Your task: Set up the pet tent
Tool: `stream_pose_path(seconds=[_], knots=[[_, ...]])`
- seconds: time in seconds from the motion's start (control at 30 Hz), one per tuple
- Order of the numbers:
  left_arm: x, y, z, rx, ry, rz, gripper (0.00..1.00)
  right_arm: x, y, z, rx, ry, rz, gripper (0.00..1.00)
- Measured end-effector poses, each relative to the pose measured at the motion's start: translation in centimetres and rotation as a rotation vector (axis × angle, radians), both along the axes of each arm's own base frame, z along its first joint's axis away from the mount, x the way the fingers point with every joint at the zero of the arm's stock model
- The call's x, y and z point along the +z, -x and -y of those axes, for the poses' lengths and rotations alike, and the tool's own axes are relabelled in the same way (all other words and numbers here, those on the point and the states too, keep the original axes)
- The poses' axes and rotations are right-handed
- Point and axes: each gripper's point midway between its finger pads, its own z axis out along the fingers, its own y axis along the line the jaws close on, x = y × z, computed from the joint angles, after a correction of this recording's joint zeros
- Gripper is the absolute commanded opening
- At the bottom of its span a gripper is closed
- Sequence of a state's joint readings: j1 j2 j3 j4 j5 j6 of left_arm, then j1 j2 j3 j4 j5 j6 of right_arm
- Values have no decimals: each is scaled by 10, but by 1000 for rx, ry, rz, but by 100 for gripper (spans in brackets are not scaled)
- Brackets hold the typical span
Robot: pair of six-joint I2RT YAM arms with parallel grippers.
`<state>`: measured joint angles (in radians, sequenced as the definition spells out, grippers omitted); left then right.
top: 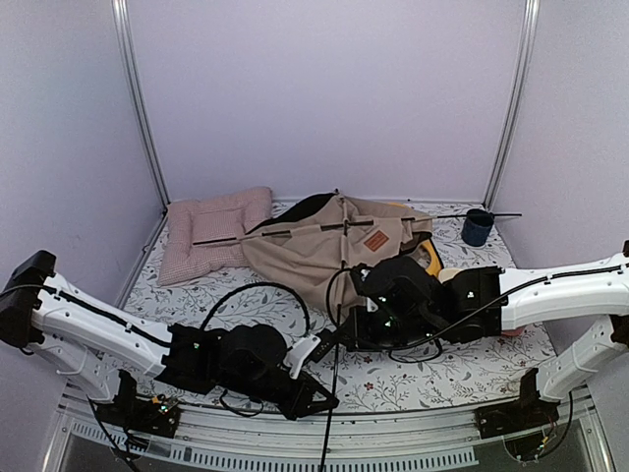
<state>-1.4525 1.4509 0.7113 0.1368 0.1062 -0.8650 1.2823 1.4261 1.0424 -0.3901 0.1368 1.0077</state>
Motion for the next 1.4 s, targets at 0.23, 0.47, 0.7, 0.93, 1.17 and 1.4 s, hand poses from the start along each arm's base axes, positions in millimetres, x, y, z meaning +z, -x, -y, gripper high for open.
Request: stream_pose_path(seconds=[0.23, 0.47, 0.7, 0.93, 1.17, 1.4], knots=[[15, -7, 4, 50, 45, 16, 0, 10, -4, 2, -13, -20, 30, 56], [64, -22, 5, 147, 210, 45, 0, 45, -3, 16, -18, -111, 91, 99], [75, -36, 1, 217, 271, 46, 0, 58, 11, 40, -13, -186, 111, 99], [88, -51, 2, 265, 334, 30, 0, 62, 45, 53, 35, -262, 92, 96], [101, -68, 3, 294, 399, 18, 0, 42, 91, 28, 120, -280, 22, 82], [103, -69, 8, 287, 416, 5, 0, 1, 108, 1, 129, -224, -33, 50]])
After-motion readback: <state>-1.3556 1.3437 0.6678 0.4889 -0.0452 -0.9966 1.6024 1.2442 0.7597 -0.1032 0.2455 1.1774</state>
